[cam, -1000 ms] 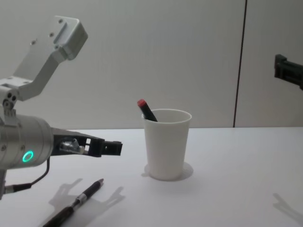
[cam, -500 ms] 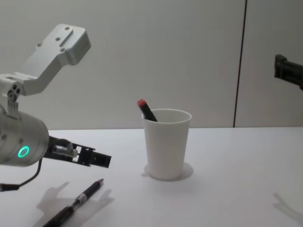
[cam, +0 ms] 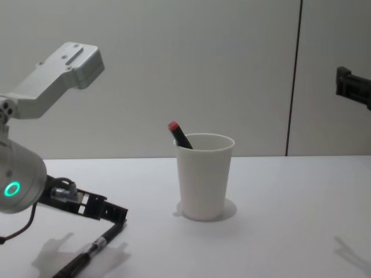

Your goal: Place the pen into the pen holder.

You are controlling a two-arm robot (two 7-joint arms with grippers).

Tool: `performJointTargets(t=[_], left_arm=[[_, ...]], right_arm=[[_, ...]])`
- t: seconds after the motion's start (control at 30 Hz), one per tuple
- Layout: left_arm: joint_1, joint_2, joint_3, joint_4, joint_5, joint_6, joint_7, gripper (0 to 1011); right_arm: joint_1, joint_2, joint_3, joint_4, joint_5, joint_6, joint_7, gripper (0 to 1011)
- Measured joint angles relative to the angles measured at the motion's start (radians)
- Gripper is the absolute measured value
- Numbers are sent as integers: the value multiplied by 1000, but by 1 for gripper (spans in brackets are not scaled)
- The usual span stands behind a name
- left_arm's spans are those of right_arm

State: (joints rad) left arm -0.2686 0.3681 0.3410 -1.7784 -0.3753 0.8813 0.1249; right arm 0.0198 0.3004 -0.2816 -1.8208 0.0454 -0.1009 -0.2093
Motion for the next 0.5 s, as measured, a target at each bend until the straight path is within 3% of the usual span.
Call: performJointTargets(t=[0.5], left_arm=[[26, 44, -33, -18, -53, 44, -113, 1000]], right_arm=[[0, 0, 0, 0, 0, 0, 0, 1002]])
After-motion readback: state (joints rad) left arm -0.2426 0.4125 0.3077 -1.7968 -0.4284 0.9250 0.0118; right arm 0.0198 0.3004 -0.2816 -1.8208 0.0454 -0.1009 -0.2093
